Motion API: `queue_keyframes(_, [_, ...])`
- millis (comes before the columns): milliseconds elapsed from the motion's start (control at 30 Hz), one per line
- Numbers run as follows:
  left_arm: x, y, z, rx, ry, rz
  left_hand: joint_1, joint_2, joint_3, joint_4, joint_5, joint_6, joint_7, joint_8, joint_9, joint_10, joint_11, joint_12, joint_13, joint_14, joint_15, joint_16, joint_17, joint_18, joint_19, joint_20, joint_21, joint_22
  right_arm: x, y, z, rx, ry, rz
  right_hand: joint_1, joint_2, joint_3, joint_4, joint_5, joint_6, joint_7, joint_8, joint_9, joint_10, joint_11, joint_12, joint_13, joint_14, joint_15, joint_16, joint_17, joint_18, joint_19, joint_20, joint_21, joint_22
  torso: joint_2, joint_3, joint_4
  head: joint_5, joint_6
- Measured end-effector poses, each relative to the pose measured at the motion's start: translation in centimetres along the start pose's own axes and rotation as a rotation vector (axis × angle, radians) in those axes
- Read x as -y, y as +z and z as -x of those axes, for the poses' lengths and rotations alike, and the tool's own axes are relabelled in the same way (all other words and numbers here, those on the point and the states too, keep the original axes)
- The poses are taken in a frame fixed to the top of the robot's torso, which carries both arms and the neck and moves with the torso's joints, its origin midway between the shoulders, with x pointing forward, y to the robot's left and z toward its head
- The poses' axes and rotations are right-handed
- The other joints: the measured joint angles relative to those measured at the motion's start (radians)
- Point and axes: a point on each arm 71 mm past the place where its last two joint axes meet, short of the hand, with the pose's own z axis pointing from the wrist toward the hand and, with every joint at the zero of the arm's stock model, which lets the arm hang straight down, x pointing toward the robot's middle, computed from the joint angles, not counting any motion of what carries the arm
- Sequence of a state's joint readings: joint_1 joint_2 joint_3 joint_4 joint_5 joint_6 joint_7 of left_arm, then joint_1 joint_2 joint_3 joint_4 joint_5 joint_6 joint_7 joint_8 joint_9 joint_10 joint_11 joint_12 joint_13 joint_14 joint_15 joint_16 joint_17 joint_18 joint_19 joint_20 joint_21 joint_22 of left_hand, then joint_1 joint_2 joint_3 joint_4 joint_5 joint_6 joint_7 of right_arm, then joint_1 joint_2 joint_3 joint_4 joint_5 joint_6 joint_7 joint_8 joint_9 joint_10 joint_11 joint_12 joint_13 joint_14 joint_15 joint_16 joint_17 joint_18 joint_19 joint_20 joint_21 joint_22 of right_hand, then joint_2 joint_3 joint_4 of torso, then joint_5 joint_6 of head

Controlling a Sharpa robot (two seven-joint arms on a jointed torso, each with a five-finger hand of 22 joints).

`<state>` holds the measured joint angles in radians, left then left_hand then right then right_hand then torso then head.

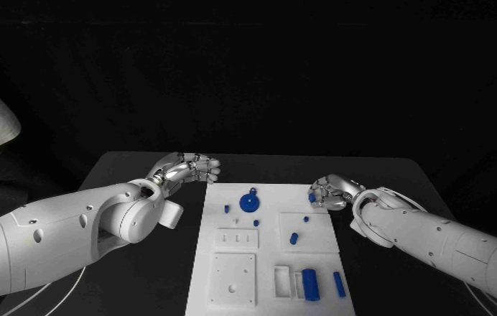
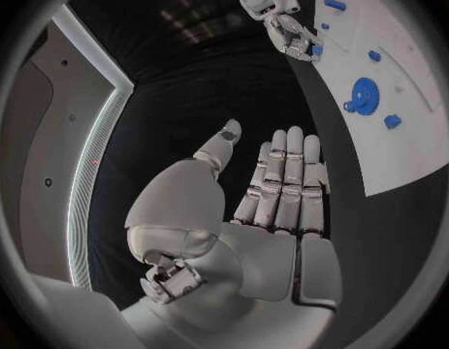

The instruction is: Assemble the parts on the task board

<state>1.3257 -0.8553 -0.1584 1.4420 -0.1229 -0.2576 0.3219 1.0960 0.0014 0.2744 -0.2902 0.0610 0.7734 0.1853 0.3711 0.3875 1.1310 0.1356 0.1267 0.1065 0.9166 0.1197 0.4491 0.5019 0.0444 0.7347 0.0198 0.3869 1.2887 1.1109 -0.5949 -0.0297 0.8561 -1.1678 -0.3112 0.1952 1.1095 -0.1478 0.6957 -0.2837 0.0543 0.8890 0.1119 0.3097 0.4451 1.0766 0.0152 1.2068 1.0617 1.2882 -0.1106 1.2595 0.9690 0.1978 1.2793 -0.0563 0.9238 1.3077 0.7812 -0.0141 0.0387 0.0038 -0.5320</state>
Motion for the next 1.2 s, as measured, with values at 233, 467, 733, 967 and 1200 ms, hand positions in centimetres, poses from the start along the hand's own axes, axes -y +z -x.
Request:
queue_keyframes(233, [0.0,0.01,-0.02,-0.001,0.0,0.0,0.0,0.0,0.0,0.0,0.0,0.0,0.0,0.0,0.0,0.0,0.0,0.0,-0.001,0.0,0.0,0.0,0.0,0.005,0.0,0.0,0.0,0.0,-0.02,0.01,0.01,0.0,-0.005,0.002,0.022,0.002,0.029,0.0,0.0,0.0,0.0,-0.005,0.0,0.0,0.0,0.0,-0.001,0.0,0.007,-0.001,0.002,0.0,0.0,-0.003,0.0,0.0,0.0,0.0001,0.0,0.0,0.001])
queue_keyframes(467, [0.0,0.01,-0.03,-0.002,-0.001,0.0,0.0,0.0,0.0,0.0,0.0,0.0,0.0,0.0,0.0,0.0,0.0,0.0,-0.001,0.0,0.0,0.0,0.001,0.01,0.0,0.0,0.0,0.0,-0.11,0.06,-0.03,-0.001,-0.008,0.005,0.022,0.002,0.035,0.0,0.0,0.0,0.0,-0.009,0.0,0.0,0.0,0.0,-0.001,0.0,0.007,-0.001,0.003,0.0,0.0,-0.003,0.0,0.0,0.0,0.0007,0.0,0.0,0.0])
queue_keyframes(733, [0.0,0.01,-0.04,-0.003,-0.001,0.001,0.0,0.0,0.0,0.0,0.0,0.0,0.0,0.0,0.0,0.0,0.0,0.0,-0.001,0.0,0.0,-0.004,0.001,0.01,0.0,0.0,0.0,0.0,-0.26,0.13,-0.11,-0.002,-0.009,0.008,0.022,0.002,0.035,0.0,0.0,0.0,0.0,-0.009,0.0,0.0,0.0,0.004,-0.001,0.0,0.007,-0.001,0.004,0.0,0.0,-0.003,0.0,0.0,0.0,0.0006,0.0,-0.001,-0.001])
queue_keyframes(967, [0.0,0.01,-0.04,-0.004,-0.001,0.001,0.0,0.0,0.0,0.0,0.0,0.0,0.0,0.0,0.0,0.0,0.0,0.0,-0.001,0.0,0.0,-0.004,0.002,0.01,0.0,0.0,0.0,0.0,-0.34,0.18,-0.15,-0.003,-0.011,0.01,0.022,0.002,0.037,0.002,0.0,0.0,0.0,-0.009,0.001,0.0,0.0,0.004,-0.001,-0.001,0.008,-0.001,0.005,0.0,0.0,-0.003,0.0,0.0,0.0,0.0,0.0,-0.001,0.0])
queue_keyframes(1200, [-0.01,-0.01,0.0,-0.003,-0.001,0.001,0.0,0.0,0.0,0.0,0.0,0.0,0.0,0.0,0.0,0.0,0.0,0.0,-0.001,0.0,0.0,-0.004,0.002,0.009,0.0,0.0,0.0,0.0,-0.31,0.18,-0.14,-0.004,-0.015,0.01,0.014,0.009,0.048,0.013,0.0,0.0,0.0,0.018,0.018,0.0,0.0,0.004,-0.001,-0.001,0.008,-0.001,0.009,0.0,0.0,-0.002,0.004,0.0,0.0,-0.0004,0.0,0.0,-0.001])
